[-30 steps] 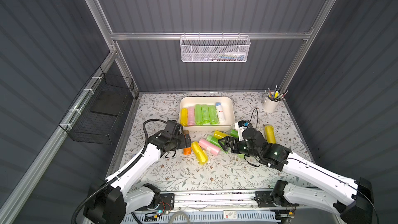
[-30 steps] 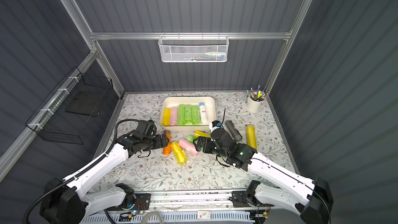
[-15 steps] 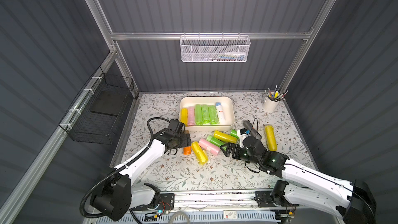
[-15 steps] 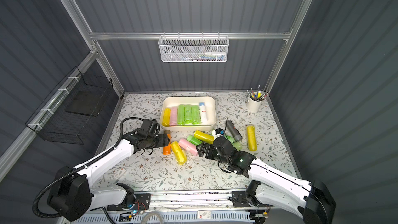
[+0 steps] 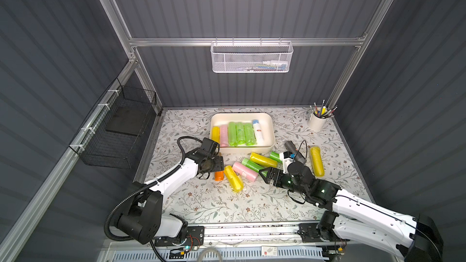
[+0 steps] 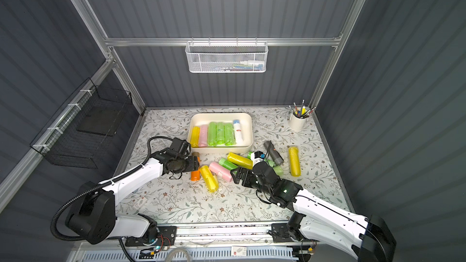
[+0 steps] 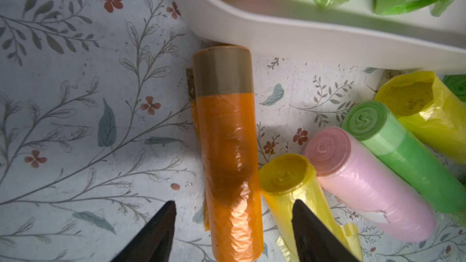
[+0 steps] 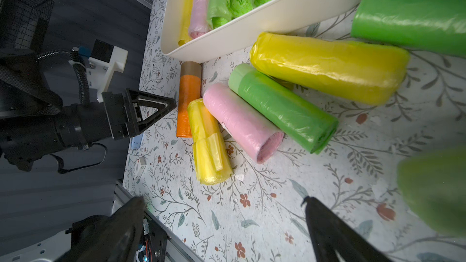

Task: Put the roll of trash bags into the storage box
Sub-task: Pick up the roll of trash bags from the center of the board.

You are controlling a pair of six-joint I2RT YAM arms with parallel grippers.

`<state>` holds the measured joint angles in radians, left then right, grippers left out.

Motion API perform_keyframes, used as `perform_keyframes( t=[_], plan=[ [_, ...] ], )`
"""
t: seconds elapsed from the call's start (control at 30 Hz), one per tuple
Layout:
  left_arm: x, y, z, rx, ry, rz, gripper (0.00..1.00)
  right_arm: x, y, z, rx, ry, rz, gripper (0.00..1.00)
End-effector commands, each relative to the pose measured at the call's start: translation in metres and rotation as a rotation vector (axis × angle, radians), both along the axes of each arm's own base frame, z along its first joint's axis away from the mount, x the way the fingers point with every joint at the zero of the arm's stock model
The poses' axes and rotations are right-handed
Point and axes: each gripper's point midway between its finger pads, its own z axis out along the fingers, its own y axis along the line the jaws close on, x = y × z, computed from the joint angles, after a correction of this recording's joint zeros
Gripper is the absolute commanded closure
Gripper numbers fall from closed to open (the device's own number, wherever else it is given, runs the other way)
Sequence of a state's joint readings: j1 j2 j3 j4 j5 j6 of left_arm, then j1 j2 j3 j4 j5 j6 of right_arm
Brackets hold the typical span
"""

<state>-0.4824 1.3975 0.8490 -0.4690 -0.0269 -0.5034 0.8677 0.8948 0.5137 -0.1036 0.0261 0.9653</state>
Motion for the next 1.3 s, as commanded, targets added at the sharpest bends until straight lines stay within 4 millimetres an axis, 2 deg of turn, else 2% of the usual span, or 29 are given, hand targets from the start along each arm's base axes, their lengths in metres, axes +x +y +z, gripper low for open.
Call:
perform_keyframes(
  t=[0.0, 0.3, 0.97, 1.27],
  plan=[
    [0.012, -0.002, 0.008, 0.006, -0.028, -0.02, 0.26, -0.001, 0.002, -0.001, 0.023, 0.001, -0.003, 0.01],
    [0.013, 0.0, -0.002, 0.033, -0.016, -0.039, 0.27, 0.0, 0.006, -0.004, 0.018, 0.012, 0.009, 0.01],
    [0.018, -0.01, -0.035, 0.03, 0.057, -0.054, 0.29, -0.002, 0.005, -0.007, 0.043, 0.02, 0.004, 0.01],
    [0.017, -0.011, -0.049, 0.041, 0.084, -0.068, 0.38, -0.002, 0.003, -0.007, 0.044, 0.02, -0.004, 0.01]
  ],
)
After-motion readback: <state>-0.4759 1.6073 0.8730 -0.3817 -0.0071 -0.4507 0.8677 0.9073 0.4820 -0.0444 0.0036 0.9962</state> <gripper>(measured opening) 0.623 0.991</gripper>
